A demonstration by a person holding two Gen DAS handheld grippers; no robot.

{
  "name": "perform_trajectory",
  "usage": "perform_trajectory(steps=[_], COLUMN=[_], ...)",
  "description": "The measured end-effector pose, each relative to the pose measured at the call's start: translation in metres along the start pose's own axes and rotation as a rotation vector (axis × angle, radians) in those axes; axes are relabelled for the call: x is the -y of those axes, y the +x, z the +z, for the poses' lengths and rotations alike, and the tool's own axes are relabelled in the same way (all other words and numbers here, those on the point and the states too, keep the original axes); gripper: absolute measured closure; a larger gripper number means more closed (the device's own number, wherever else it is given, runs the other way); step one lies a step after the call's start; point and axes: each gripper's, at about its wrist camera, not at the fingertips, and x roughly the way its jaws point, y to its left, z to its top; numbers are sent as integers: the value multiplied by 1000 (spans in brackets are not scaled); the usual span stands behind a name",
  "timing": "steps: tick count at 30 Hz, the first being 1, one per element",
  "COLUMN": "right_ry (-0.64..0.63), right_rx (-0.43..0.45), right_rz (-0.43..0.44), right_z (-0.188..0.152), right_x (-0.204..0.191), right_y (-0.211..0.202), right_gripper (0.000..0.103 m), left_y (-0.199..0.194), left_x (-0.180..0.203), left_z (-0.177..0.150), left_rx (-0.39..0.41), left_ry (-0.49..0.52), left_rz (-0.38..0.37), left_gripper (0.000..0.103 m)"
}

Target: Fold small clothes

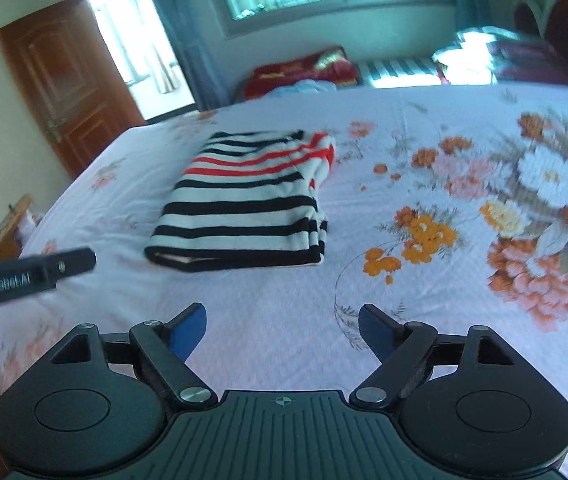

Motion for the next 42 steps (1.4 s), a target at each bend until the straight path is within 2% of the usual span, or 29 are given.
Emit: perform_trajectory(steps=[3, 6, 8, 11, 13, 15, 21, 42], right_ry=[-68, -98, -115, -129, -139, -151, -139, -114], right_rx=[61, 145, 217, 351, 427, 457, 465, 449], right_rz=[-6, -28, -65, -116, -146, -160, -138, -113], right_z=[-12, -23, -29, -38, -43, -45, -51, -55], right_x=[-10, -20, -27, -39, -45, -50, -49, -42], right_y=[-41, -83, -109, -144, -163, -176, -188, -188], right_gripper=[17, 14, 11, 0, 0, 0, 0, 0], left_y=[-44, -77, -94, -115, -126, -136, -157, -174], left_x=[7, 11, 9, 6, 6, 5, 7, 3], left_z=[-7, -16, -22, -30, -33, -35, -41, -41], left_rx=[65, 90, 84, 82, 79, 78, 104, 129], left_ry=[34, 50, 28, -10, -15, -23, -20, -56], left_rz=[48, 83, 64, 43, 38, 30, 50, 53], left_gripper=[26, 26, 26, 26, 26, 26, 26, 26])
